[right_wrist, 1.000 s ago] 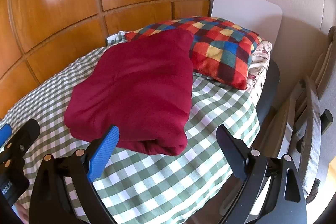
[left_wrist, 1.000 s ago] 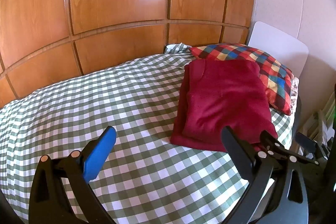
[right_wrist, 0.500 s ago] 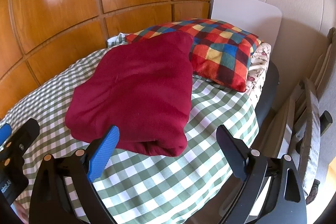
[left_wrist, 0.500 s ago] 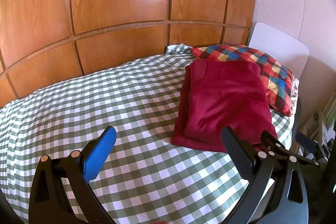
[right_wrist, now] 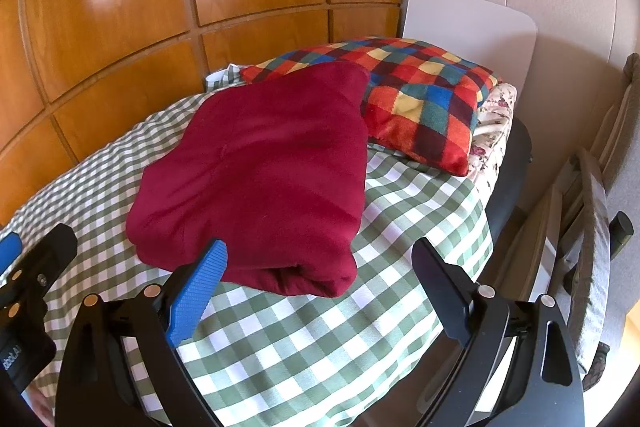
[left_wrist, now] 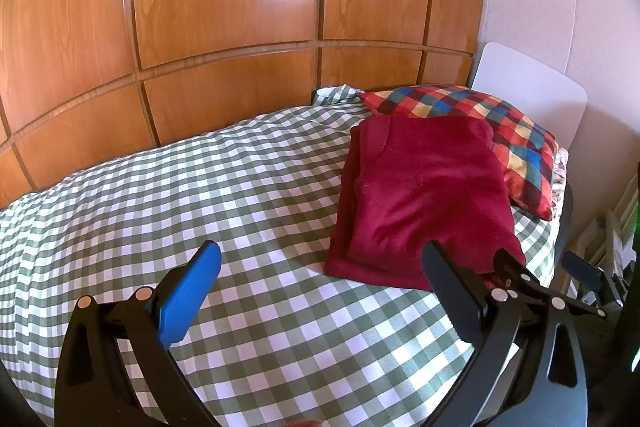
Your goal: Fold small clothes
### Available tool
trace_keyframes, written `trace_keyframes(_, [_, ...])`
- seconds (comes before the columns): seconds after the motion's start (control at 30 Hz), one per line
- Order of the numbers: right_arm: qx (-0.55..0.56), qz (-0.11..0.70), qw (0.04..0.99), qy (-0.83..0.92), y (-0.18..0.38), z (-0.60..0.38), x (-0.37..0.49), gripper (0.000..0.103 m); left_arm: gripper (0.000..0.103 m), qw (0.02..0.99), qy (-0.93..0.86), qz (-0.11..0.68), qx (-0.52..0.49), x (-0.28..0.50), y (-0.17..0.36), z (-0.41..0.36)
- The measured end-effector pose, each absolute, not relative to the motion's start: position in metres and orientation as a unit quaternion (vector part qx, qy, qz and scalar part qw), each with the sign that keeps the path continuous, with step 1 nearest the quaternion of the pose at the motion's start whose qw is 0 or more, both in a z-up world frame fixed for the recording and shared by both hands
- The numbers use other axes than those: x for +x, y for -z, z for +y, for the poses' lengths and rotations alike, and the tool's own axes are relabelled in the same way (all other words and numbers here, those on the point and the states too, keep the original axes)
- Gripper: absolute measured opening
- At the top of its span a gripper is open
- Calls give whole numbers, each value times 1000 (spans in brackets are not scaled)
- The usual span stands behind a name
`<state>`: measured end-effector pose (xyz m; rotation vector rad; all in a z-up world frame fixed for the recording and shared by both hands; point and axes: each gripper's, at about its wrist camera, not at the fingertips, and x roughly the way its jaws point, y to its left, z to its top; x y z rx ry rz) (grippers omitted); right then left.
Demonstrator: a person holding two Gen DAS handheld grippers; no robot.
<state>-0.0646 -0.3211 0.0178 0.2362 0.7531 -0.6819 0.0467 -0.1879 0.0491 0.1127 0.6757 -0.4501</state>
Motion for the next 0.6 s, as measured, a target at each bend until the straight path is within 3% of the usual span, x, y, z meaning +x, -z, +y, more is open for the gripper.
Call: trace_keyframes(0.6, [113,360,867,326,-18,-321,-64,93,100,917,225,323,61,42,-53,-189])
